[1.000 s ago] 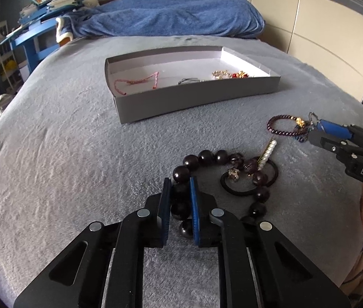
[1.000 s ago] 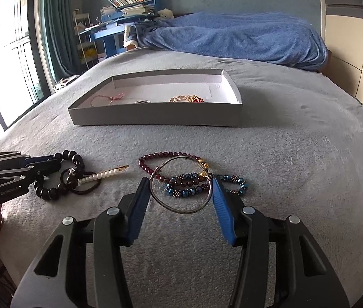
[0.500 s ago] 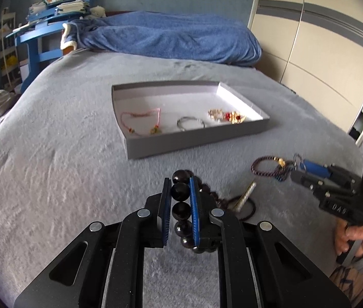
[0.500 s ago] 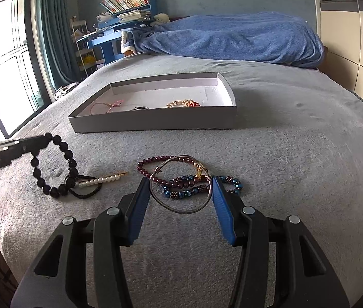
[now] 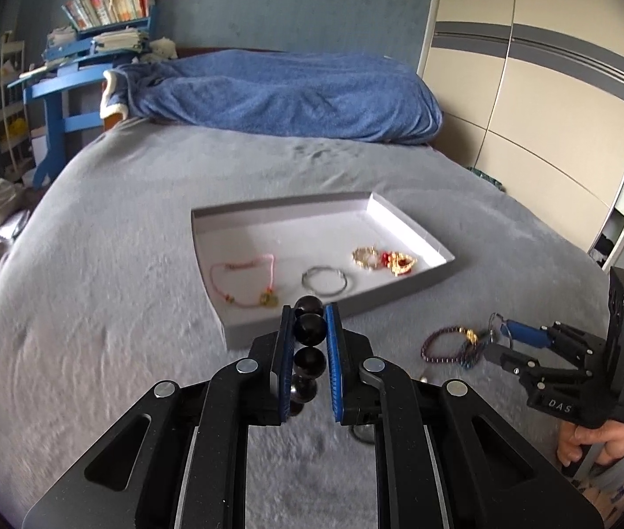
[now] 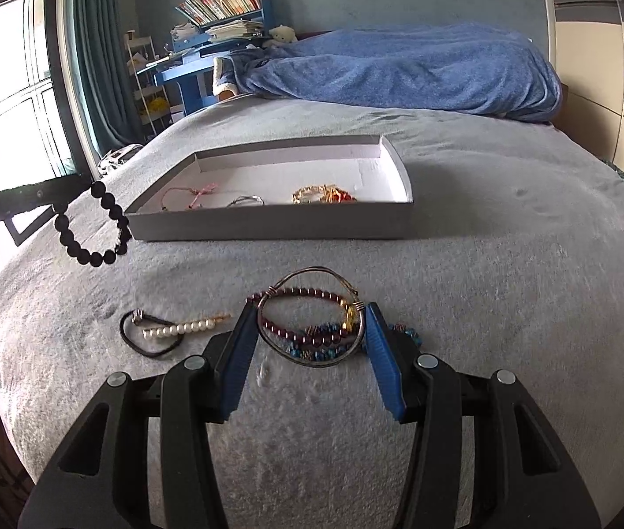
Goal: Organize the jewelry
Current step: 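Carry the black bead bracelet into the tray with the left tool while the right tool follows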
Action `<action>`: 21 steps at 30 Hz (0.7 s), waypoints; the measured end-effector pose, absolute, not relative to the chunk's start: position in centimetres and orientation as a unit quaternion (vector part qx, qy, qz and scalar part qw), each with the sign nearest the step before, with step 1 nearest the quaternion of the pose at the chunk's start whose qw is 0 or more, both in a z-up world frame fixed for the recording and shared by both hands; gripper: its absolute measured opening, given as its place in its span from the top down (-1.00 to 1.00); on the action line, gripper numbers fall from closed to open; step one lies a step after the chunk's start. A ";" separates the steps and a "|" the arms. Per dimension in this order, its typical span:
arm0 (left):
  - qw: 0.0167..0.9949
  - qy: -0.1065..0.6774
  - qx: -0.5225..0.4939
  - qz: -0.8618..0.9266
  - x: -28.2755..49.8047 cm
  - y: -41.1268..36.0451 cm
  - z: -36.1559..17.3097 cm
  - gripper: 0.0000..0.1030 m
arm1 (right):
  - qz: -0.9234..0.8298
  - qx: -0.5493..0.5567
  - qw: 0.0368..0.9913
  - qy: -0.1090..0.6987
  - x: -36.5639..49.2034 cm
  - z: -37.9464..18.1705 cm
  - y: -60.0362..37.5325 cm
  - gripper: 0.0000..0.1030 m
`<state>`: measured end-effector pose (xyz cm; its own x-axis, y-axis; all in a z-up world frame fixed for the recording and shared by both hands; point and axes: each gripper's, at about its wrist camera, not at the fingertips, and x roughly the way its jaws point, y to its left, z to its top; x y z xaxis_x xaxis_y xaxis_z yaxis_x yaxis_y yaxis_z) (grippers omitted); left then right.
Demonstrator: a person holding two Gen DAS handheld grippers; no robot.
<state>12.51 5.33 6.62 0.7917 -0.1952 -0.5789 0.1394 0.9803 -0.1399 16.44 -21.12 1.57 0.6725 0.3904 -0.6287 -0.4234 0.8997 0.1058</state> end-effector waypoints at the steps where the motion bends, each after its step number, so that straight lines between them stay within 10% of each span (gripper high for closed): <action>1: 0.946 0.308 -0.042 -0.088 12.8 5.3 7.0 0.72 | 0.223 -0.026 0.914 0.338 16.7 1.8 -21.0 0.05; 21: 0.954 0.285 -0.001 -0.093 19.9 4.8 10.9 0.72 | 0.251 -0.050 0.902 0.347 27.0 5.6 -16.7 0.05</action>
<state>19.86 4.83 10.87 0.8198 -0.1775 -0.5445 0.1766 0.9828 -0.0546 27.03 -16.67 5.64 0.6330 0.4180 -0.6516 -0.4870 0.8693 0.0847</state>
